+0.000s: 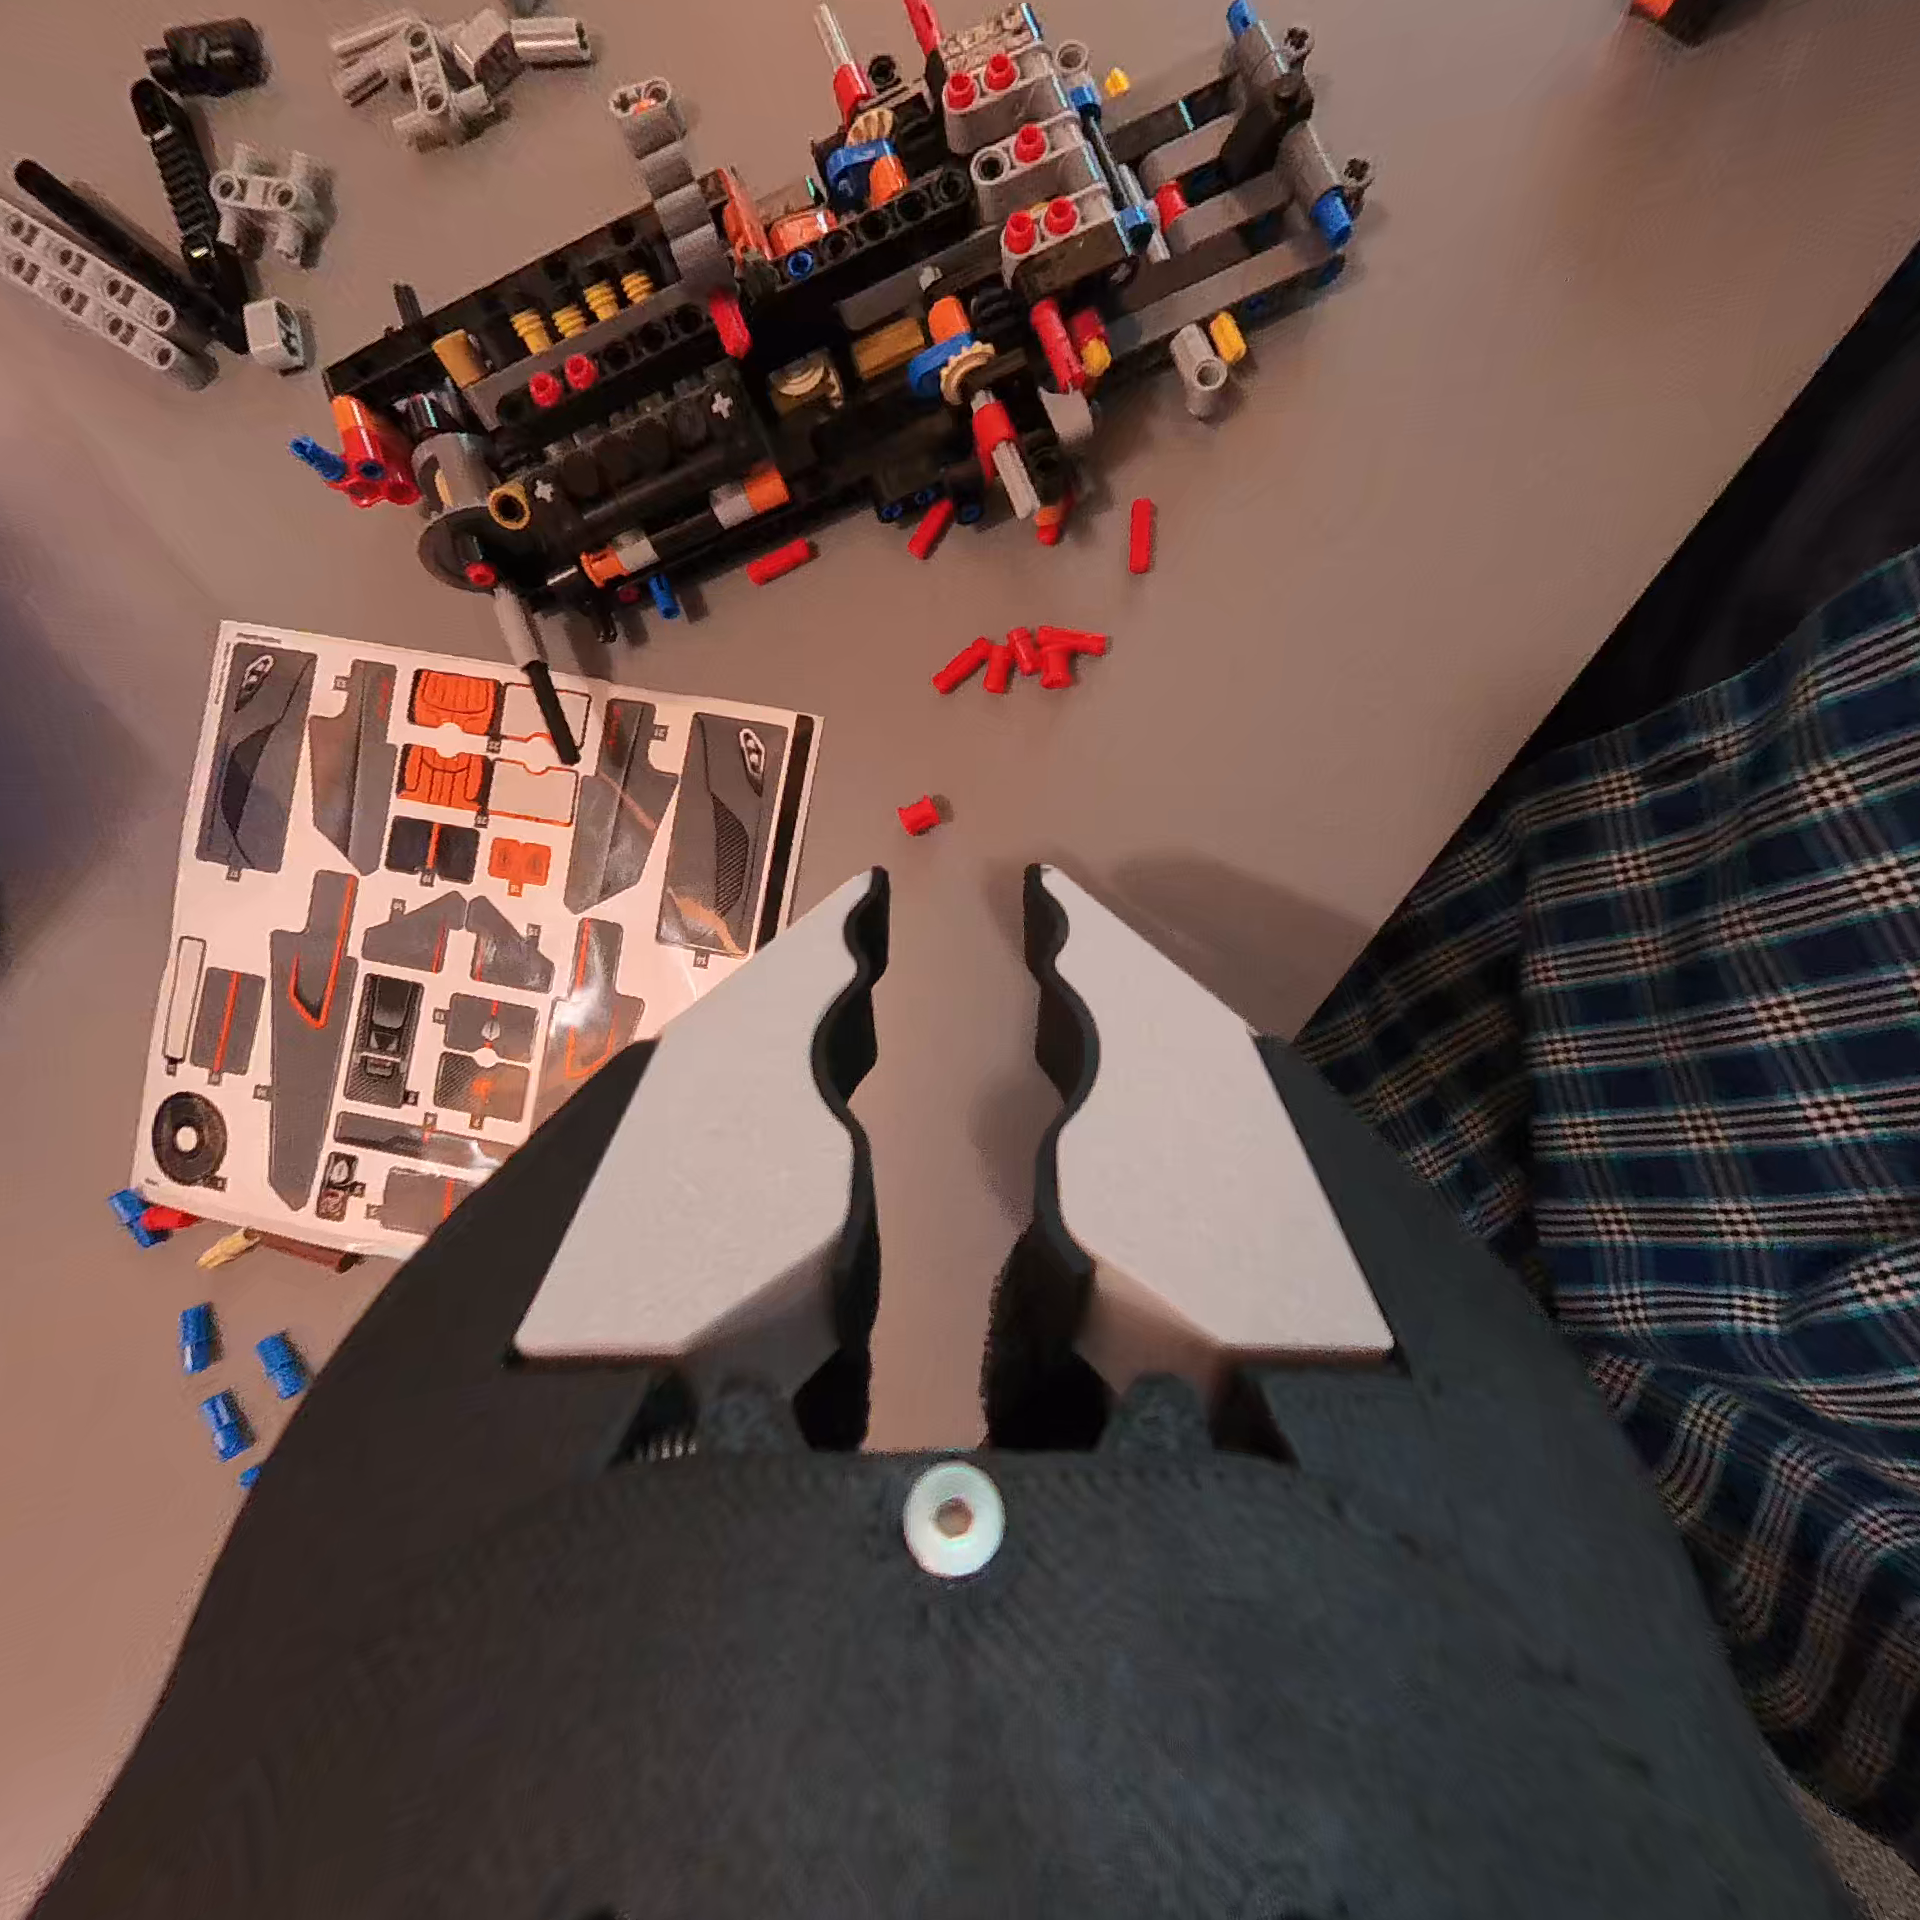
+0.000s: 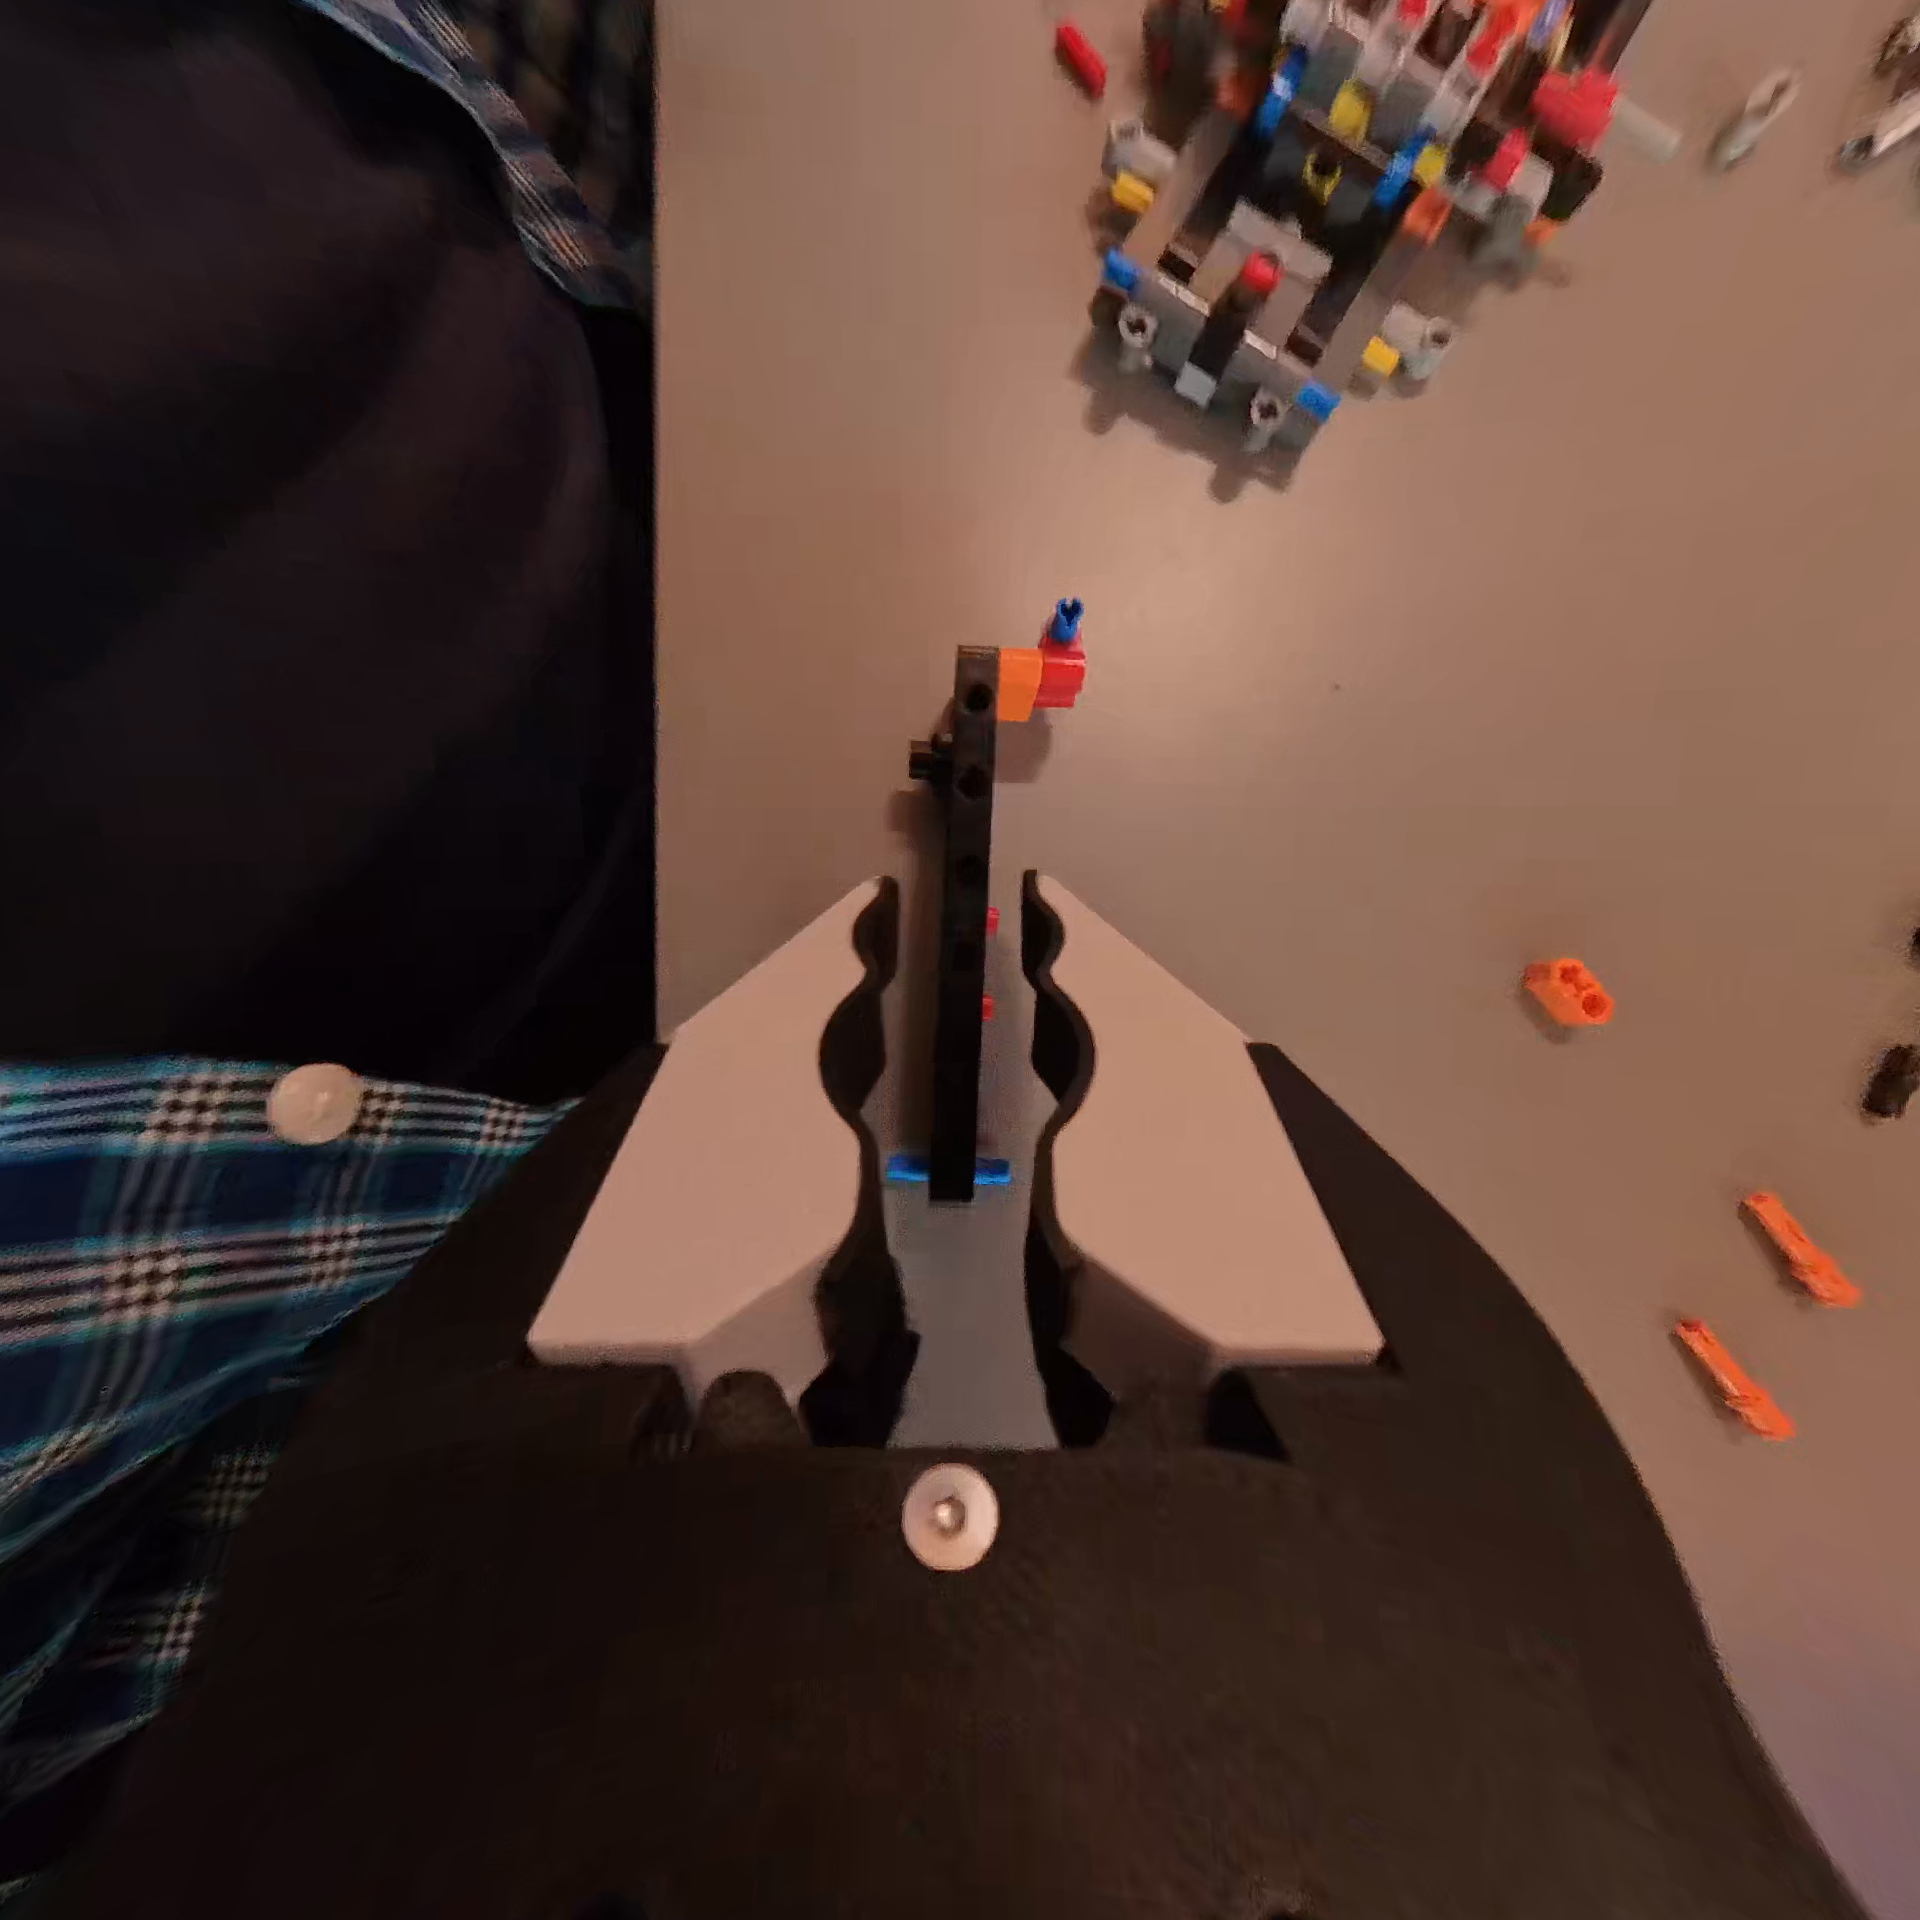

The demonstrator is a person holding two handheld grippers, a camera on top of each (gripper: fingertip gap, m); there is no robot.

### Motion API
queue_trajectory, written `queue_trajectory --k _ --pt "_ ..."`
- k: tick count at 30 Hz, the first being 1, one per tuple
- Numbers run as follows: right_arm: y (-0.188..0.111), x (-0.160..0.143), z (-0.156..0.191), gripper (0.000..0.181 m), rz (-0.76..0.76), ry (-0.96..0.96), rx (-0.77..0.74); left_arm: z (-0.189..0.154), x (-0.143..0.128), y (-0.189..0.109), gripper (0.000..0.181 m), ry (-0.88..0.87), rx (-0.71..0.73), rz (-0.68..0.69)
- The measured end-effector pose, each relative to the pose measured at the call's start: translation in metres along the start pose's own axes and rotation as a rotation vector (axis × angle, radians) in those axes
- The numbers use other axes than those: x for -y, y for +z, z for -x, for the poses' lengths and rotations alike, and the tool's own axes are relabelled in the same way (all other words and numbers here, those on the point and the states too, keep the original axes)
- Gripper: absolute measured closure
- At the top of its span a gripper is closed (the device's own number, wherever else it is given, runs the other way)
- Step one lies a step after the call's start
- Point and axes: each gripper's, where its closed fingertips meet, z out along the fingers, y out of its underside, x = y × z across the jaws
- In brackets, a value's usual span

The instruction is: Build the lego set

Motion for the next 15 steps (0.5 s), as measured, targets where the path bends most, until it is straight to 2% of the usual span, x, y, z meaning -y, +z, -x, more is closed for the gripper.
queue_trajectory --k 1,7,12,15 --pt "0.005 -0.004 -0.002 0.169 0.027 0.003 -0.003 -0.001 0.000 0.001 0.156 -0.005 -0.007 -0.006" --pt "0.015 -0.002 -0.008 0.174 0.015 0.051 -0.005 0.002 -0.002 0.004 0.157 -0.021 -0.003 -0.018" --pt "0.014 -0.006 -0.044 0.174 0.000 0.186 -0.077 0.005 0.006 0.000 0.158 -0.041 0.005 -0.067" --pt "0.015 -0.006 -0.055 0.172 0.002 0.196 -0.088 0.004 0.008 0.000 0.157 -0.045 0.003 -0.081"
